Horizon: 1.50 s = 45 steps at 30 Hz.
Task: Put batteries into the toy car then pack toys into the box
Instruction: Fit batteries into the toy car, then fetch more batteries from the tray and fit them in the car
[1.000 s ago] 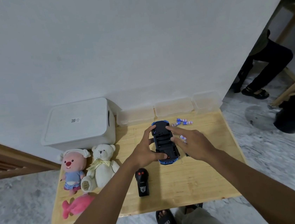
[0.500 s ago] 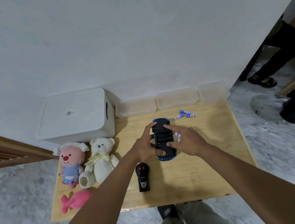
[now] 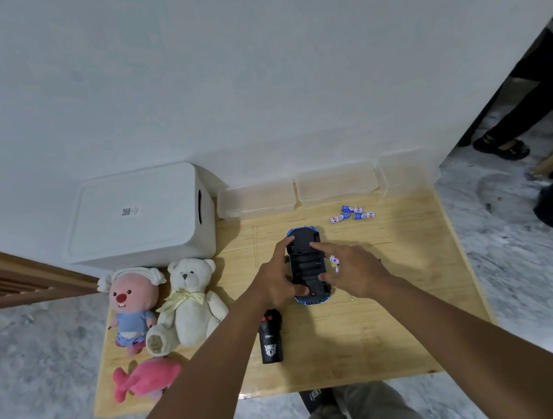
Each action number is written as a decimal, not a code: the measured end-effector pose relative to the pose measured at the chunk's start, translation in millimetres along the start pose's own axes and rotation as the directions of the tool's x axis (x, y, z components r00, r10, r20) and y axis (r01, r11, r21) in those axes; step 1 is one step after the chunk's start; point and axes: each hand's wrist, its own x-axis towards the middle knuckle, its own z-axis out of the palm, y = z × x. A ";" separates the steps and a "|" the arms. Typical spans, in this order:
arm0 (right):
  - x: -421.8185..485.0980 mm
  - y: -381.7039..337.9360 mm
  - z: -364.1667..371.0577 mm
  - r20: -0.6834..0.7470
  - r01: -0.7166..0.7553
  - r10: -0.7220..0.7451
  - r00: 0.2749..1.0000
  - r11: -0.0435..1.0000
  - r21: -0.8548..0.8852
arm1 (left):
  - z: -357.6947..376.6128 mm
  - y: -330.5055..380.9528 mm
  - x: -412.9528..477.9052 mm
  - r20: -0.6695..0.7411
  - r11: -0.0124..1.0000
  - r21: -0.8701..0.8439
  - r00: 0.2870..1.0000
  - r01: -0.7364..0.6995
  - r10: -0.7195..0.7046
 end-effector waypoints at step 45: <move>58.9 174.3 -196.9 -0.264 -0.202 0.187 0.946 0.979 -0.029 | 126.4 183.7 203.5 -0.286 0.725 0.672 0.851 -0.149 0.440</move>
